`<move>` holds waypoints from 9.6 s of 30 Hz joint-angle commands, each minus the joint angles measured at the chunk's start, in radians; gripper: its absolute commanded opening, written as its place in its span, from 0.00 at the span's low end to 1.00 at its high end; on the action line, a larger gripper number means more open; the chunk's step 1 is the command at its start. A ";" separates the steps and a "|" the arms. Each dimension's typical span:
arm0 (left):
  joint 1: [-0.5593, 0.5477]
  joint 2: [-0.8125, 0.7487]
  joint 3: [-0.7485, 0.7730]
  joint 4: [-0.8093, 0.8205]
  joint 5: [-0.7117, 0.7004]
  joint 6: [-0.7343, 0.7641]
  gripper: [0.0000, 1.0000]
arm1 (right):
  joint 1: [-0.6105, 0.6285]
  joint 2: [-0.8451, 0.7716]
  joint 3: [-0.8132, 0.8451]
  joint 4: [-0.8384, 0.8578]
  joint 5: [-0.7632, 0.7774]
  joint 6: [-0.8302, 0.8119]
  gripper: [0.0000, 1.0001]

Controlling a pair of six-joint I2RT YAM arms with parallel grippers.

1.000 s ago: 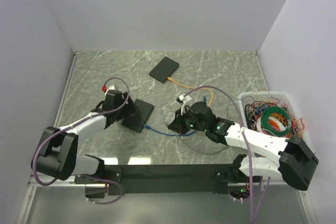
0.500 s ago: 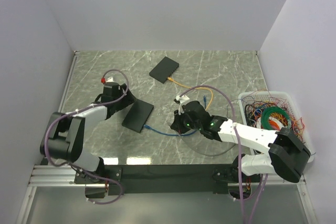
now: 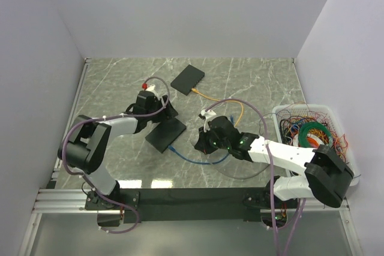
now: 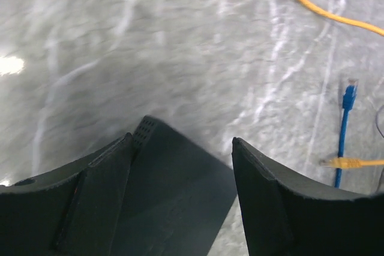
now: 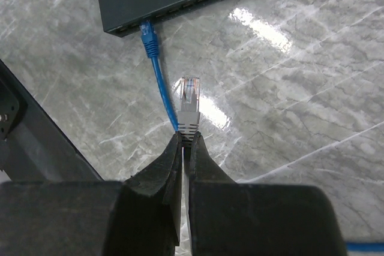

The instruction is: Insert the plug into the switch port

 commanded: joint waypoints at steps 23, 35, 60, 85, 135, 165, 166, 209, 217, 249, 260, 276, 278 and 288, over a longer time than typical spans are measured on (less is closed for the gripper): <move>-0.031 -0.409 -0.242 0.271 -0.449 0.065 0.96 | 0.105 -0.172 -0.116 0.114 0.180 0.051 0.00; -0.035 -0.490 -0.448 0.423 -0.524 0.034 0.96 | 0.152 -0.111 -0.087 0.099 0.319 0.039 0.00; -0.028 -0.151 -0.401 0.794 0.114 0.119 0.95 | 0.152 0.339 0.215 0.042 0.285 -0.030 0.00; 0.074 0.089 -0.464 1.035 0.160 0.022 0.74 | 0.151 0.451 0.330 0.016 0.325 -0.067 0.00; 0.072 0.191 -0.400 1.021 0.272 0.044 0.53 | 0.154 0.387 0.392 -0.070 0.378 -0.081 0.00; 0.072 0.204 -0.383 1.010 0.292 0.045 0.50 | 0.156 0.428 0.347 0.007 0.329 -0.063 0.00; 0.074 0.208 -0.382 1.009 0.298 0.047 0.50 | 0.155 0.433 0.343 0.007 0.329 -0.066 0.00; 0.054 0.264 -0.282 0.889 0.468 0.105 0.46 | 0.151 0.420 0.378 0.016 0.424 -0.145 0.00; 0.048 0.275 -0.271 0.877 0.479 0.109 0.45 | 0.146 0.459 0.410 0.016 0.421 -0.152 0.00; 0.048 0.343 -0.257 0.941 0.520 0.088 0.09 | 0.125 0.519 0.435 0.045 0.394 -0.136 0.00; 0.048 0.355 -0.250 0.949 0.572 0.094 0.12 | 0.111 0.538 0.502 0.016 0.409 -0.138 0.00; 0.048 0.388 -0.224 0.954 0.664 0.091 0.19 | 0.062 0.600 0.637 -0.026 0.423 -0.109 0.00; 0.048 0.396 -0.217 0.952 0.677 0.083 0.20 | 0.059 0.615 0.658 -0.033 0.429 -0.098 0.00; 0.046 0.427 -0.236 0.926 0.651 0.019 0.16 | 0.039 0.637 0.715 -0.027 0.486 -0.029 0.00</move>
